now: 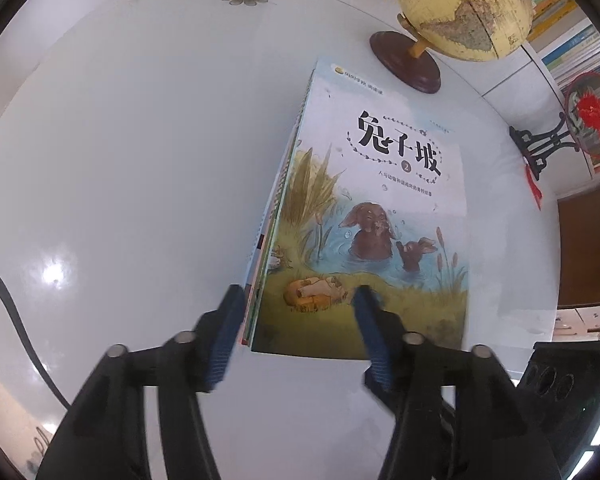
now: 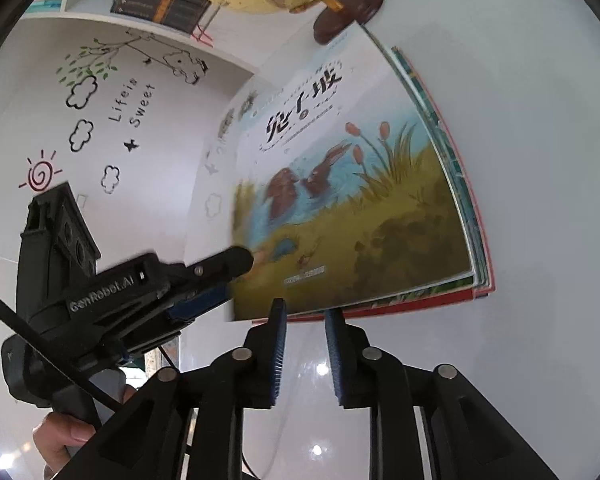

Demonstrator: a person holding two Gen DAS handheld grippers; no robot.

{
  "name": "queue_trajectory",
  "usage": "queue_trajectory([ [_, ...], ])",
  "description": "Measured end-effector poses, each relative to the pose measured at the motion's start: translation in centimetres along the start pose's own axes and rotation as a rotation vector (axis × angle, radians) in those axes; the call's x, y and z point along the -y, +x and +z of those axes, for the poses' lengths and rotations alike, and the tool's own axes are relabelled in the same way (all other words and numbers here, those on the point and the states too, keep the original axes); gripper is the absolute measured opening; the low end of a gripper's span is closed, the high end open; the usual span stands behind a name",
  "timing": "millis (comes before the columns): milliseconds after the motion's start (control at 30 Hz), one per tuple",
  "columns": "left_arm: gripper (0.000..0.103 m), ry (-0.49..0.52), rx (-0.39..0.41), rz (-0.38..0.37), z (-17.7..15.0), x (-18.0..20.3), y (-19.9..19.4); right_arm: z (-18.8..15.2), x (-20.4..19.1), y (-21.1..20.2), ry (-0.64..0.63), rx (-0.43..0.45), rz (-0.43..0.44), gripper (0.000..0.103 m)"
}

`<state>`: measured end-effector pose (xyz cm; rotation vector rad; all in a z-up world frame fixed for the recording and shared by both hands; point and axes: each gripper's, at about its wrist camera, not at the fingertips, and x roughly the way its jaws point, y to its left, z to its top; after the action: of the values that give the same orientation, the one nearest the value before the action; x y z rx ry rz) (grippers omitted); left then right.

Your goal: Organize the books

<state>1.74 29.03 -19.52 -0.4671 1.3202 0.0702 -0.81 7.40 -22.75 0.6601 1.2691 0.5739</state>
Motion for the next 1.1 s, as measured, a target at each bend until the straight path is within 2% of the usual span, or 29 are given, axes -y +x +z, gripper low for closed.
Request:
queue_trajectory([
  [67, 0.072, 0.000, 0.000, 0.010, -0.1, 0.1, -0.1, -0.3, -0.3, 0.3, 0.007, -0.032, 0.007, 0.031],
  [100, 0.074, 0.000, -0.002, 0.017, -0.1, 0.0, -0.2, -0.4, -0.4, 0.4, 0.004, -0.040, 0.013, 0.035],
  [200, 0.075, 0.011, -0.030, 0.040, -0.2, -0.1, -0.2, -0.5, -0.7, 0.2, -0.002, -0.051, -0.008, 0.049],
  [300, 0.075, 0.030, -0.068, 0.065, -0.3, -0.2, -0.1, -0.3, -0.2, 0.1, 0.030, -0.098, -0.007, 0.052],
  [400, 0.075, 0.030, -0.092, 0.100, -0.4, 0.1, -0.6, -0.3, 0.8, -0.5, 0.079, -0.157, -0.048, 0.053],
  [500, 0.075, 0.050, -0.089, 0.078, -0.8, 1.3, -1.8, 0.2, 1.2, -1.8, 0.069, -0.217, -0.193, 0.053],
  [600, 0.075, 0.094, -0.046, 0.098, -1.0, 3.2, -3.7, 1.4, 0.8, -4.1, 0.008, -0.232, -0.319, 0.054],
  [667, 0.075, 0.128, -0.017, 0.115, -1.1, 4.7, -4.9, 2.6, 0.3, -6.8, -0.050, -0.212, -0.425, 0.056],
  [733, 0.076, 0.164, 0.020, 0.121, -1.1, 6.5, -6.3, 3.6, 0.1, -9.8, -0.091, -0.175, -0.496, 0.057],
  [867, 0.081, 0.206, 0.103, 0.111, -1.2, 9.8, -9.3, 5.4, -0.3, -15.6, -0.133, -0.101, -0.555, 0.058],
  [1000, 0.082, 0.262, 0.181, 0.106, -1.3, 13.4, -12.1, 6.2, -1.7, -21.5, -0.236, 0.006, -0.599, 0.059],
  [1100, 0.082, 0.304, 0.242, 0.103, -1.9, 16.1, -13.7, 6.0, -3.7, -25.1, -0.349, 0.135, -0.639, 0.059],
])
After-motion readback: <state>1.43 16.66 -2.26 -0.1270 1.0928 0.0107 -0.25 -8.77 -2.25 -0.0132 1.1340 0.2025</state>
